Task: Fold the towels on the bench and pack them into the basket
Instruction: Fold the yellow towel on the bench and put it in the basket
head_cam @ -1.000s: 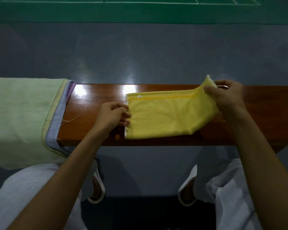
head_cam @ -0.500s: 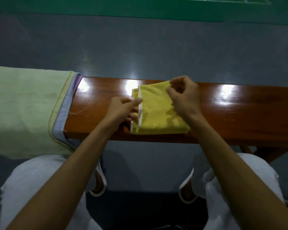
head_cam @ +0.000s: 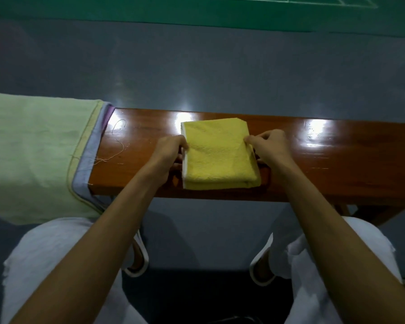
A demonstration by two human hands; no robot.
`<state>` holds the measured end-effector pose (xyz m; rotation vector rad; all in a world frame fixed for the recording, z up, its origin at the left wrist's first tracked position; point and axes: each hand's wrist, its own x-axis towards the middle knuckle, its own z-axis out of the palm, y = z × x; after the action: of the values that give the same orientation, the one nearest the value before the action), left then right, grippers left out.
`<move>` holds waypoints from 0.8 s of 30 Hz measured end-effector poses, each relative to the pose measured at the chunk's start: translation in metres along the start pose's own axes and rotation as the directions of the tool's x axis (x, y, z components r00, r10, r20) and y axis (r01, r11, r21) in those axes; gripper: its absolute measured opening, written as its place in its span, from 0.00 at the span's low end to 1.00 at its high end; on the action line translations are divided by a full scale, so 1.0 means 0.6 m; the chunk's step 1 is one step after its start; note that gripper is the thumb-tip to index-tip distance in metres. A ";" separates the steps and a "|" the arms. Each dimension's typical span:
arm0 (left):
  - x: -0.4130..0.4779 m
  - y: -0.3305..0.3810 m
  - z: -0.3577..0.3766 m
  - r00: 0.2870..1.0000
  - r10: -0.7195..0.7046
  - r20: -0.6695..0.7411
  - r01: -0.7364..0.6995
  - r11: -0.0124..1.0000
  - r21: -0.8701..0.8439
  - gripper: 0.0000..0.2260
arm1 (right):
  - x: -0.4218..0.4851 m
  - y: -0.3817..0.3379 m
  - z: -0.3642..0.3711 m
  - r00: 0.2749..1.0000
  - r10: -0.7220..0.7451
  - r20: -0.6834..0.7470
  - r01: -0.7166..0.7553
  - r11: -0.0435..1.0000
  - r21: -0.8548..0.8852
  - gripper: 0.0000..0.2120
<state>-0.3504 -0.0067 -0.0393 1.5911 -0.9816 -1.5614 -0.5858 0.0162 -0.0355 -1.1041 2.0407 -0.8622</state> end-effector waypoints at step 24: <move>0.012 -0.068 0.049 0.807 0.482 0.342 -0.459 0.145 0.877 0.31 | -0.025 0.023 0.079 0.812 -0.457 0.364 0.574 0.509 -0.641 0.34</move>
<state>-0.3781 0.0074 -0.0799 1.6296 -2.4217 -0.3664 -0.5483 0.0238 -0.0696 -2.2508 1.9630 -0.1279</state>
